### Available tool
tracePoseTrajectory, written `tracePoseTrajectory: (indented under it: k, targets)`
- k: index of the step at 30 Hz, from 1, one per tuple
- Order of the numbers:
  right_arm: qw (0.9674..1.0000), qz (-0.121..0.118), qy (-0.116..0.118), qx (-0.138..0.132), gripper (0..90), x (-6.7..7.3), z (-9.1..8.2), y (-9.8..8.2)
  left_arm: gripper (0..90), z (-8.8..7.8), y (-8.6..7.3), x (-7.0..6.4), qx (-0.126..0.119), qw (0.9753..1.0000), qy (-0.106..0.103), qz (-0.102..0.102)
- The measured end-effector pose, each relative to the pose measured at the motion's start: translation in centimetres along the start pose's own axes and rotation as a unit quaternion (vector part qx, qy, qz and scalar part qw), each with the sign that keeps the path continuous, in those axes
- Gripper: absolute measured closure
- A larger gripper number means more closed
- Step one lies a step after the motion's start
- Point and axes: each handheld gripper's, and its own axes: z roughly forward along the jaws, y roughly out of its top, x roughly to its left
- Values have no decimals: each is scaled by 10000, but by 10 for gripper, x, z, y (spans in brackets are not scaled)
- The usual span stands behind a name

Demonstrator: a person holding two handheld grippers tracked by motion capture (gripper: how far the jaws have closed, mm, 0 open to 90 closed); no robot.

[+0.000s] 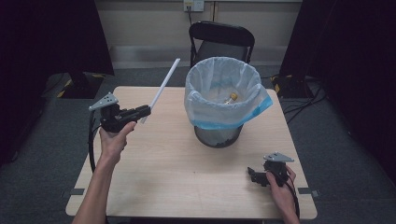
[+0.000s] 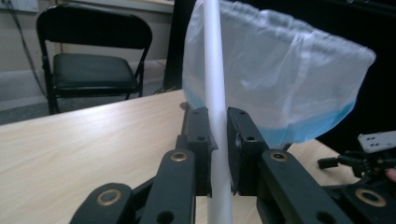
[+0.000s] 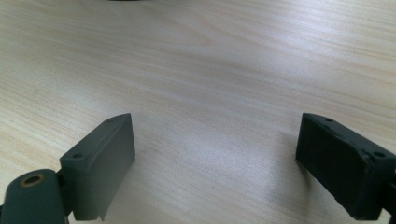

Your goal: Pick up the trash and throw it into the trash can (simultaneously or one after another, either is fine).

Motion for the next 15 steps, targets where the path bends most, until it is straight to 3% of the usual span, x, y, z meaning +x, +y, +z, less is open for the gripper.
tracePoseTrajectory:
  k: [15]
  targets:
    - [10000, 0, -1, 1, 108, 0, 0, 0, 806, 7, 35, -18, -184, 9988, -265, 370]
